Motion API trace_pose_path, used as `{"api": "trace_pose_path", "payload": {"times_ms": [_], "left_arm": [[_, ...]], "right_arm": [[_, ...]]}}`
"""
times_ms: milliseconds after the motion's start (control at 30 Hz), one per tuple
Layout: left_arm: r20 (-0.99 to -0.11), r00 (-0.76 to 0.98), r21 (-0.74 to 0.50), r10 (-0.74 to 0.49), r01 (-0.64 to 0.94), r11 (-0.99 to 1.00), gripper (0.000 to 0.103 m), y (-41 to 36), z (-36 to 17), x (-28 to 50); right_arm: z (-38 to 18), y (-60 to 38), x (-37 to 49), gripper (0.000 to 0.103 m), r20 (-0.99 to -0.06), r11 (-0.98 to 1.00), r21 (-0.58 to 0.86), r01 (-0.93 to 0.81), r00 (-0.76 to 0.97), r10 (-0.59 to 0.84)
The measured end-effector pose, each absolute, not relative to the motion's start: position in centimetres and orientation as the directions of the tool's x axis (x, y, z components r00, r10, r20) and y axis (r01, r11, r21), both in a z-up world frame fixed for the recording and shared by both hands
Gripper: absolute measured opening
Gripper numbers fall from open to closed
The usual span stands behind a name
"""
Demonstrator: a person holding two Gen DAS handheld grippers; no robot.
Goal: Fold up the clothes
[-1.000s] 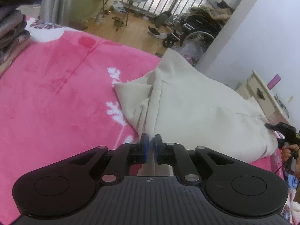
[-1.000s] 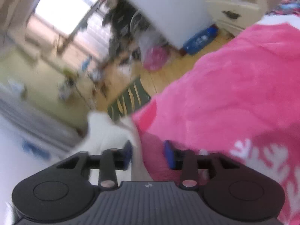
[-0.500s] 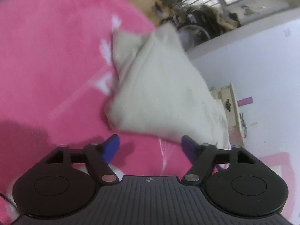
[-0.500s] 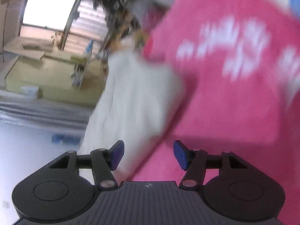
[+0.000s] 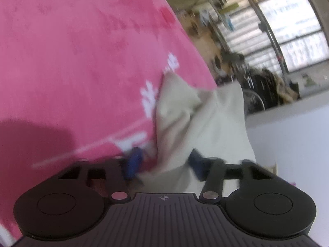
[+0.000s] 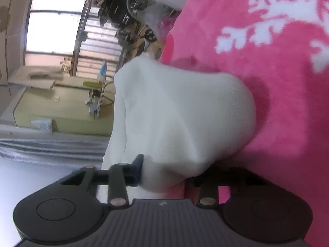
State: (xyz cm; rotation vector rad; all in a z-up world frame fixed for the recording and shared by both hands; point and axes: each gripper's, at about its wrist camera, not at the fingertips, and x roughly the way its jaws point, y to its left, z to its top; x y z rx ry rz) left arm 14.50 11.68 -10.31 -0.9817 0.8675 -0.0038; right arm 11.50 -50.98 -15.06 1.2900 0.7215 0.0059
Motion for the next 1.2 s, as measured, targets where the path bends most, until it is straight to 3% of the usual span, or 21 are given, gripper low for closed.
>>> {"api": "trace_pose_path", "payload": {"times_ms": [133, 367, 600, 667, 700, 733, 800, 867, 933, 1100, 1200], "left_arm": [[-0.639, 0.685, -0.696, -0.350, -0.320, 0.643, 0.009, 11.2, -8.0, 14.6], [-0.603, 0.686, -0.713, -0.406, -0.235, 0.661, 0.006, 13.7, -4.9, 11.2], [-0.701, 0.560, -0.628, -0.442, -0.190, 0.755, 0.007, 16.0, -4.7, 5.4], [-0.749, 0.504, -0.577, -0.431, -0.175, 0.798, 0.014, 16.1, -6.1, 5.0], [-0.763, 0.493, -0.554, -0.418, -0.165, 0.816, 0.028, 16.1, -6.7, 4.9], [-0.777, 0.482, -0.530, -0.405, -0.155, 0.834, 0.032, 16.1, -7.3, 4.8], [-0.766, 0.502, -0.516, -0.402, -0.106, 0.850, 0.032, 16.0, -6.5, 4.8], [-0.750, 0.540, -0.479, -0.382, -0.046, 0.876, 0.035, 15.7, -5.2, 4.7], [-0.734, 0.589, -0.407, -0.339, 0.019, 0.913, 0.042, 15.2, -3.8, 4.6], [-0.710, 0.600, -0.322, -0.370, 0.191, 0.927, 0.043, 12.2, -3.3, 6.9], [-0.726, 0.578, -0.291, -0.372, 0.232, 0.928, 0.043, 10.8, -4.3, 8.5]], "right_arm": [[-12.8, -49.9, 10.7, 0.019, -0.501, 0.400, 0.843, 0.360, 0.797, 0.337], [-8.8, -49.3, 5.1, 0.014, -0.475, 0.404, 0.857, 0.321, 0.795, 0.377], [-8.2, -48.2, -2.7, 0.015, -0.536, 0.424, 0.833, 0.355, 0.709, 0.458], [-9.8, -48.1, -3.4, 0.024, -0.618, 0.493, 0.773, 0.399, 0.646, 0.448], [-10.7, -48.1, -3.4, 0.034, -0.667, 0.531, 0.732, 0.426, 0.605, 0.434], [-11.9, -48.5, -3.4, 0.036, -0.693, 0.528, 0.714, 0.460, 0.574, 0.437], [-12.4, -49.8, -4.1, 0.041, -0.663, 0.454, 0.748, 0.484, 0.584, 0.469], [-10.5, -50.7, -4.9, 0.054, -0.685, 0.509, 0.722, 0.468, 0.587, 0.431], [-8.3, -51.2, -6.1, 0.055, -0.717, 0.601, 0.670, 0.436, 0.589, 0.372], [-3.8, -51.7, -7.7, 0.055, -0.685, 0.726, 0.581, 0.367, 0.702, 0.193], [-3.6, -51.8, -3.5, 0.055, -0.663, 0.751, 0.571, 0.330, 0.726, 0.185]]}}
